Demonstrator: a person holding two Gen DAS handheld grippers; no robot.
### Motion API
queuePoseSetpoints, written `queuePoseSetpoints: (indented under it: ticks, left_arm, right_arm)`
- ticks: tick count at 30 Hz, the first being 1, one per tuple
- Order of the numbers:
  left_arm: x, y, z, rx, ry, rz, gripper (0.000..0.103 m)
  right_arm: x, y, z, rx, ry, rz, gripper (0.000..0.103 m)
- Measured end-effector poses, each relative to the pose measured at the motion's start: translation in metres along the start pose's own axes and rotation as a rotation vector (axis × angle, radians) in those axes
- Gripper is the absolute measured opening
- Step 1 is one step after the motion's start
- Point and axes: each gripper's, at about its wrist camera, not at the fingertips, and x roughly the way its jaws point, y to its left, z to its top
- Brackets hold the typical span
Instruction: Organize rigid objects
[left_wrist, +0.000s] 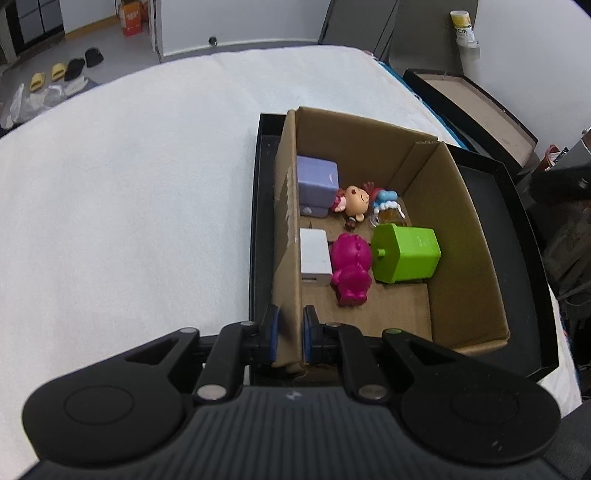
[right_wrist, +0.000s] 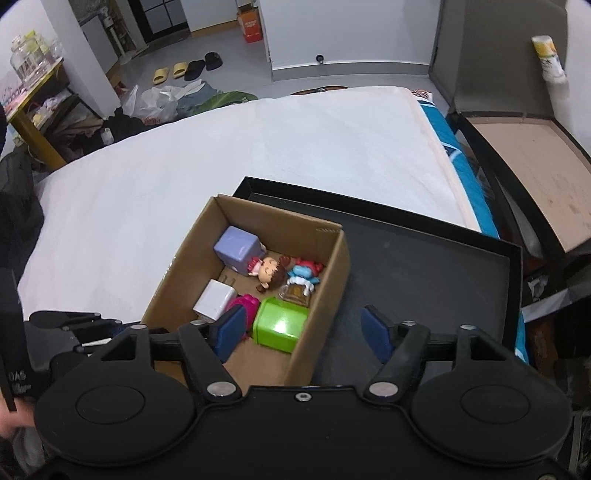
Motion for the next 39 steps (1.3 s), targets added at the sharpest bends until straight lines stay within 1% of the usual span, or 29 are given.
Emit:
queuePoseSetpoints:
  ticks: [1, 3, 5, 7, 10, 11, 12, 13, 14, 17, 18, 19, 20, 21, 22, 23, 29, 33, 35, 39]
  left_arm:
    - [-0.001, -0.002, 0.000, 0.008, 0.004, 0.012, 0.011]
    - [-0.004, -0.008, 0.001, 0.040, 0.006, 0.028, 0.011]
    - [-0.010, -0.013, 0.003, 0.065, -0.008, 0.041, 0.014]
    - [-0.016, -0.016, 0.006, 0.078, -0.013, 0.046, 0.015]
    - [-0.025, -0.020, 0.011, 0.086, -0.008, 0.049, 0.020]
    - [-0.028, -0.023, 0.012, 0.097, -0.013, 0.054, 0.024]
    - [-0.032, -0.025, 0.012, 0.103, -0.015, 0.051, 0.026]
    - [-0.035, -0.028, 0.013, 0.106, -0.018, 0.041, 0.031]
    - [-0.040, -0.030, 0.014, 0.109, -0.025, 0.031, 0.037]
    - [-0.052, -0.040, 0.017, 0.127, -0.050, 0.029, 0.050]
    - [-0.055, -0.042, 0.018, 0.123, -0.050, 0.018, 0.052]
    - [-0.058, -0.043, 0.018, 0.112, -0.047, -0.002, 0.057]
    - [-0.063, -0.046, 0.019, 0.109, -0.053, -0.005, 0.064]
    - [-0.069, -0.050, 0.018, 0.118, -0.070, 0.010, 0.067]
    - [-0.075, -0.054, 0.018, 0.128, -0.090, 0.025, 0.074]
    - [-0.081, -0.057, 0.017, 0.133, -0.105, 0.029, 0.079]
    - [-0.113, -0.072, 0.015, 0.149, -0.142, 0.022, 0.092]
    - [-0.132, -0.080, 0.010, 0.163, -0.175, 0.012, 0.096]
    - [-0.141, -0.084, 0.007, 0.177, -0.193, 0.006, 0.099]
    - [-0.160, -0.090, 0.000, 0.183, -0.228, 0.007, 0.101]
  right_arm:
    - [-0.002, -0.003, -0.003, 0.008, -0.006, -0.005, 0.079]
    - [-0.007, -0.011, -0.008, 0.029, -0.016, -0.010, 0.082]
    - [-0.012, -0.019, -0.014, 0.057, -0.022, -0.010, 0.086]
    - [-0.016, -0.026, -0.019, 0.071, -0.031, -0.019, 0.092]
    - [-0.023, -0.037, -0.026, 0.104, -0.046, -0.023, 0.095]
    - [-0.025, -0.040, -0.029, 0.112, -0.051, -0.021, 0.096]
    - [-0.027, -0.042, -0.031, 0.117, -0.056, -0.022, 0.099]
    - [-0.030, -0.043, -0.033, 0.120, -0.060, -0.028, 0.103]
    - [-0.032, -0.046, -0.036, 0.125, -0.065, -0.034, 0.103]
    - [-0.038, -0.052, -0.043, 0.150, -0.073, -0.037, 0.103]
    - [-0.040, -0.054, -0.046, 0.160, -0.077, -0.038, 0.103]
    - [-0.042, -0.056, -0.048, 0.168, -0.083, -0.038, 0.103]
    - [-0.045, -0.058, -0.051, 0.175, -0.092, -0.039, 0.103]
    - [-0.048, -0.060, -0.054, 0.182, -0.101, -0.038, 0.103]
    - [-0.051, -0.062, -0.056, 0.187, -0.105, -0.037, 0.103]
    - [-0.053, -0.063, -0.059, 0.195, -0.108, -0.036, 0.103]
    - [-0.073, -0.072, -0.075, 0.250, -0.164, -0.038, 0.103]
    - [-0.088, -0.072, -0.086, 0.281, -0.196, -0.059, 0.103]
    - [-0.096, -0.071, -0.092, 0.290, -0.216, -0.064, 0.103]
    - [-0.115, -0.064, -0.103, 0.292, -0.253, -0.069, 0.103]
